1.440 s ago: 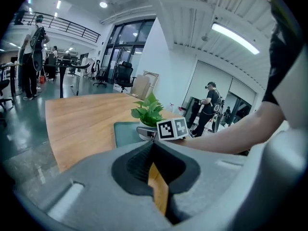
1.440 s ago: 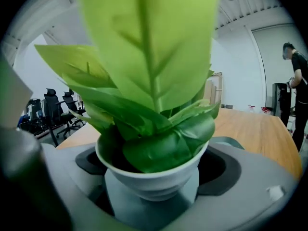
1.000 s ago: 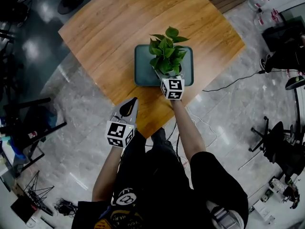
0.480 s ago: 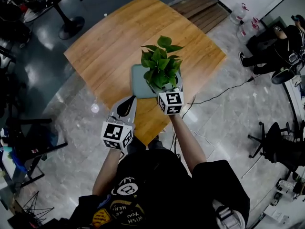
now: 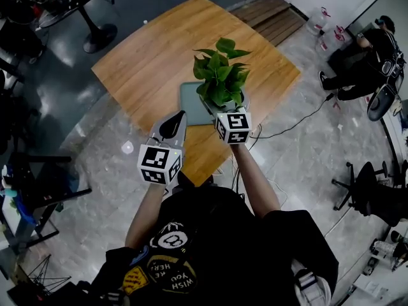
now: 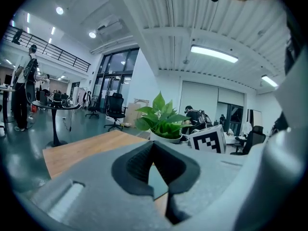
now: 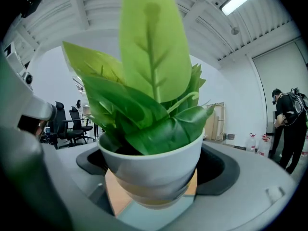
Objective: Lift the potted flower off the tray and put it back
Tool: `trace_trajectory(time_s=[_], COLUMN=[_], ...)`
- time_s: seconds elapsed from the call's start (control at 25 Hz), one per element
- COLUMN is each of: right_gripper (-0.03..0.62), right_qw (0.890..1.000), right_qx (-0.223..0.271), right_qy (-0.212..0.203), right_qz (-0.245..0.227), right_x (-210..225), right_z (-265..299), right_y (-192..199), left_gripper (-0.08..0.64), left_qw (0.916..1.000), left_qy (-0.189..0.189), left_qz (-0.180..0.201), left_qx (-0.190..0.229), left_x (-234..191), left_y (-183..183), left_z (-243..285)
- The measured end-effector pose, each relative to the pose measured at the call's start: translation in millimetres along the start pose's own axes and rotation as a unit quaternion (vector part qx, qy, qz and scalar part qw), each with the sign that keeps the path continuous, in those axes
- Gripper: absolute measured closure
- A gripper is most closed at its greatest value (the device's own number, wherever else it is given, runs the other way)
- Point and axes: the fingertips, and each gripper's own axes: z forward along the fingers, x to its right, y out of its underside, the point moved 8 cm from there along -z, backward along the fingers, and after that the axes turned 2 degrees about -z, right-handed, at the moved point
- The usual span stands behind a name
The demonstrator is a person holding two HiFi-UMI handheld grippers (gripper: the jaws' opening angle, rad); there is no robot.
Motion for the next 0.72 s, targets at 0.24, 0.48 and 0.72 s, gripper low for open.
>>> trace_trajectory(time_s=[0.24,0.48,0.72], right_gripper=[0.055,0.055,0.055], right_qw=[1.0,1.0,0.999], right_qx=[-0.005,-0.013,-0.021], right_qy=[-0.009,-0.018,-0.028], right_qz=[0.005,0.007,0.023], right_x=[4.8,0.7,11.4], right_z=[4.7,12.2,22.2], right_y=[2.8,13.7,40.4], left_gripper=[0.561,0.561,0.563], left_qw=[0.9995,0.9994,0.9992], left_qy=[0.006,0.002,-0.005], left_qz=[-0.025,-0.031,-0.04], left_qx=[0.019,0.015,0.001], left_x=[1.0,-2.8,-7.4], left_y=[1.8,8.0,19.1], left_z=[0.7,0.2,2.0])
